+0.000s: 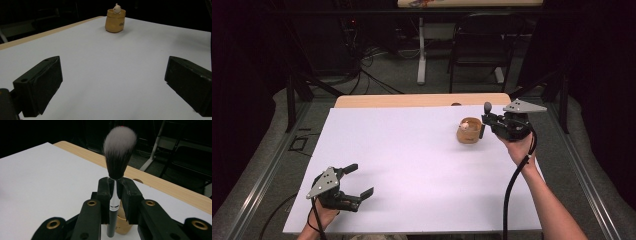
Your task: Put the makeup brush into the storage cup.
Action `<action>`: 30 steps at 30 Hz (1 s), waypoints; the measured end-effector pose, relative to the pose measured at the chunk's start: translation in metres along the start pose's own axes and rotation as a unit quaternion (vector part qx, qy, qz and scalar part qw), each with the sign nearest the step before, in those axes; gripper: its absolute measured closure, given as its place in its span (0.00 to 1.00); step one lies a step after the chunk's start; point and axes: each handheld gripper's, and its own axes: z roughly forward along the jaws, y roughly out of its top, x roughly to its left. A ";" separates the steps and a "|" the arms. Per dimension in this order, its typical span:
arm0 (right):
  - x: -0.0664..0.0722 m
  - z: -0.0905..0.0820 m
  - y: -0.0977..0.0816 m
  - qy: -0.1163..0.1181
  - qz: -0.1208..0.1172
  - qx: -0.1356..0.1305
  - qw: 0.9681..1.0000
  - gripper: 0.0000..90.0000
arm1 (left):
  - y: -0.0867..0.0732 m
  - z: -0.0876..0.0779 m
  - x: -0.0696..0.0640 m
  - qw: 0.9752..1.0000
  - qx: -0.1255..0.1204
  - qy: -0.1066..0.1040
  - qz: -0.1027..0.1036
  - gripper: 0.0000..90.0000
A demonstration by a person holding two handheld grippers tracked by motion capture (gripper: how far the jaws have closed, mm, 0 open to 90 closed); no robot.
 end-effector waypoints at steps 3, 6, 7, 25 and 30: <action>-0.001 0.003 0.001 -0.003 0.000 0.000 1.000 0.86 | 0.000 0.000 0.000 1.000 0.000 -0.001 0.002 0.02; -0.003 0.005 0.001 -0.006 0.004 0.001 1.000 0.86 | 0.000 0.000 0.000 1.000 -0.001 -0.002 0.002 0.02; -0.004 0.006 0.001 -0.008 0.004 0.002 1.000 0.86 | 0.000 0.000 0.000 1.000 -0.001 -0.002 0.003 0.02; -0.010 0.022 0.008 -0.022 0.000 -0.005 1.000 0.86 | 0.000 0.000 -0.001 1.000 0.005 -0.015 0.006 0.02; -0.011 0.026 0.010 -0.025 -0.005 -0.006 1.000 0.86 | 0.000 0.000 -0.001 1.000 0.003 -0.010 0.007 0.02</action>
